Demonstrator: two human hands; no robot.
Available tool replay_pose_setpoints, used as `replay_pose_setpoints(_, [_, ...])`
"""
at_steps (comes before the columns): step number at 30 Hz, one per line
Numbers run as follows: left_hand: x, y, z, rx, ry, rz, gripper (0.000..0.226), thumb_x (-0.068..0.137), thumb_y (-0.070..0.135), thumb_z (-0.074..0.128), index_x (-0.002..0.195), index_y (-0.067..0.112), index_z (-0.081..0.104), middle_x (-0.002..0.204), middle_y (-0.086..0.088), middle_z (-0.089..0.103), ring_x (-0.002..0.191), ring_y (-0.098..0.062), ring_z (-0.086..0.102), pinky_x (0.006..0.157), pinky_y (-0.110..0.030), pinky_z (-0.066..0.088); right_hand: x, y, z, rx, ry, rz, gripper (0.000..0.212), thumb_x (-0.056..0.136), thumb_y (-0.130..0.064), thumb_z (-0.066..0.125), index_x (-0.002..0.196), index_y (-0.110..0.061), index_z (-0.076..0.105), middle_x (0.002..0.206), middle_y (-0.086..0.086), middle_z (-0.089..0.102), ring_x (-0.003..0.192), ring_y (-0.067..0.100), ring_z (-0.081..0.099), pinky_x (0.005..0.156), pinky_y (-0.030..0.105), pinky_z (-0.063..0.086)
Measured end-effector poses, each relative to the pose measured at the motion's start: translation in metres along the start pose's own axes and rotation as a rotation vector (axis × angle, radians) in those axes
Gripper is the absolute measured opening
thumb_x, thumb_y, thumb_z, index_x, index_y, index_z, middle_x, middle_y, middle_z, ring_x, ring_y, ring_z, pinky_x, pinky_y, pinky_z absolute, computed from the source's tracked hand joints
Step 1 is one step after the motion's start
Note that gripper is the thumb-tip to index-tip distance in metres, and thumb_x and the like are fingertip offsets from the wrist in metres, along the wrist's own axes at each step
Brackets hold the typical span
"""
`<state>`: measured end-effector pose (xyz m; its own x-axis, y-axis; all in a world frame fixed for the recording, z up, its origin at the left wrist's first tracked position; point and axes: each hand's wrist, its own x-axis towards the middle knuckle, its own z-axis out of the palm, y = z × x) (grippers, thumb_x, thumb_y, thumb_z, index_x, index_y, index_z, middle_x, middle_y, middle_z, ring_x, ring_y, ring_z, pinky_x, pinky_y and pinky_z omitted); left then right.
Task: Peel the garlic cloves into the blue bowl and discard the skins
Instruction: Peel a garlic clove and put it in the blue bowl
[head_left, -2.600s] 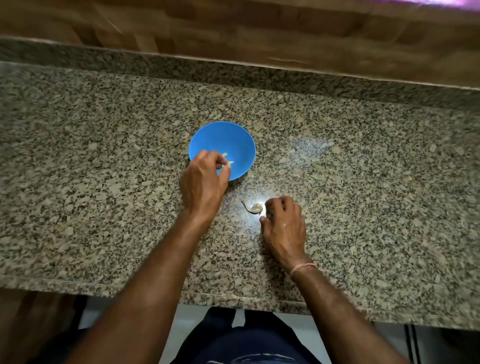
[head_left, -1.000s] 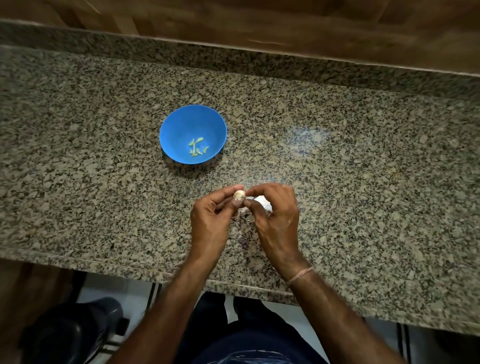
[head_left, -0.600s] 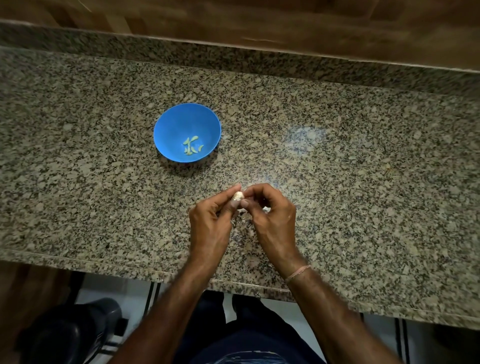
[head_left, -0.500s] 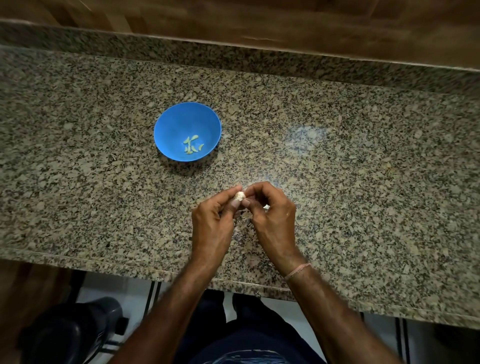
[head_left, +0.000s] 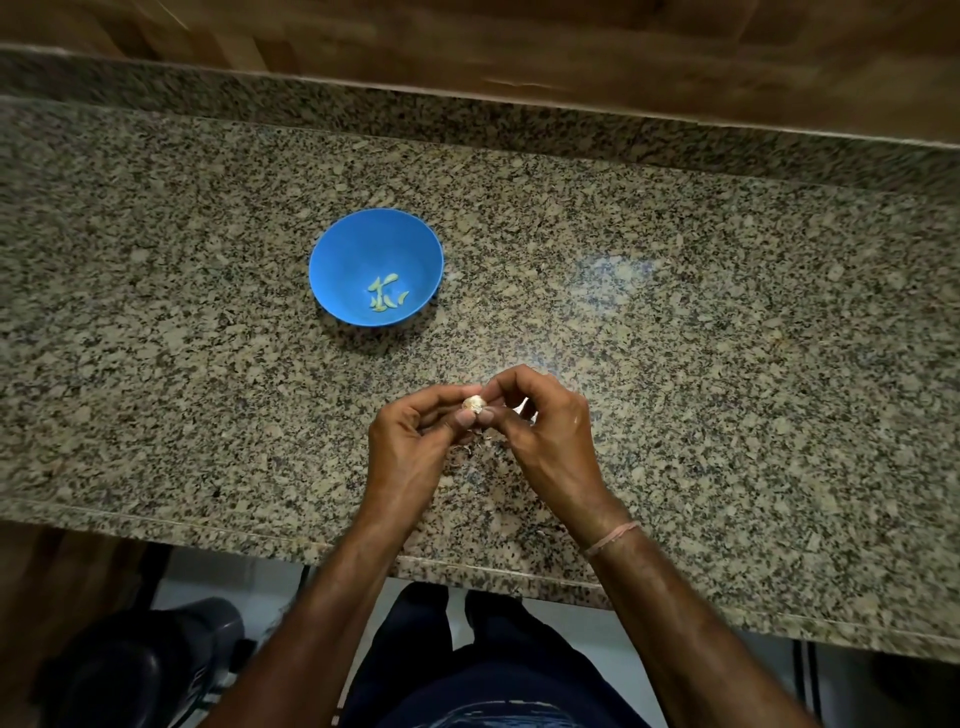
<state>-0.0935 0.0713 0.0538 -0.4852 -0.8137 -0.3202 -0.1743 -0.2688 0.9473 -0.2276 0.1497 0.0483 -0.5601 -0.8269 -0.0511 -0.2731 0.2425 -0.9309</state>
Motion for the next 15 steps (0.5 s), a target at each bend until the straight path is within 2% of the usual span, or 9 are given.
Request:
replay_pose_setpoints(4, [0.002,0.0,-0.003,0.024,0.004,-0.005,0.023,0.084,0.01,0.082,0.107,0.009,0.078,0.101,-0.006,0.08,0.099,-0.021,0.077,0.087,-0.041,0.064,-0.001,0.001,0.002,0.122,-0.065,0.053,0.011,0.09,-0.011,0.08,0.095,-0.013,0.071,0.086,-0.01,0.072,0.081,0.005,0.068,0.072,0.021,0.057])
replay_pose_setpoints(7, [0.002,-0.002,-0.004,0.079,-0.013,-0.002,0.021,0.084,0.009,0.082,0.105,0.009,0.079,0.101,-0.002,0.08,0.099,-0.019,0.077,0.087,-0.042,0.064,-0.002,0.006,0.006,0.098,-0.09,0.081,0.01,0.092,-0.009,0.078,0.095,-0.011,0.069,0.084,-0.007,0.07,0.076,0.0,0.063,0.068,0.016,0.054])
replay_pose_setpoints(10, [0.002,-0.006,-0.007,0.123,-0.021,0.002,0.022,0.082,0.015,0.084,0.104,0.013,0.079,0.096,-0.001,0.081,0.095,-0.017,0.078,0.084,-0.04,0.065,-0.004,0.011,0.011,0.08,-0.118,0.11,0.009,0.095,-0.008,0.075,0.095,-0.013,0.067,0.085,-0.005,0.07,0.075,0.001,0.063,0.066,0.016,0.053])
replay_pose_setpoints(13, [0.003,-0.007,-0.007,0.08,-0.032,-0.018,0.039,0.074,0.032,0.082,0.108,0.015,0.078,0.099,-0.001,0.081,0.097,-0.018,0.077,0.085,-0.039,0.064,-0.001,0.014,0.014,0.075,-0.117,0.122,0.01,0.095,-0.009,0.074,0.096,-0.014,0.066,0.087,-0.002,0.071,0.077,0.005,0.066,0.067,0.018,0.054])
replay_pose_setpoints(15, [0.005,-0.007,-0.007,0.055,-0.033,-0.034,0.041,0.075,0.03,0.081,0.113,0.015,0.078,0.104,0.0,0.08,0.1,-0.017,0.077,0.087,-0.038,0.063,0.0,0.015,0.016,0.085,-0.103,0.125,0.01,0.095,-0.01,0.074,0.097,-0.014,0.065,0.089,0.0,0.071,0.081,0.011,0.069,0.069,0.021,0.058])
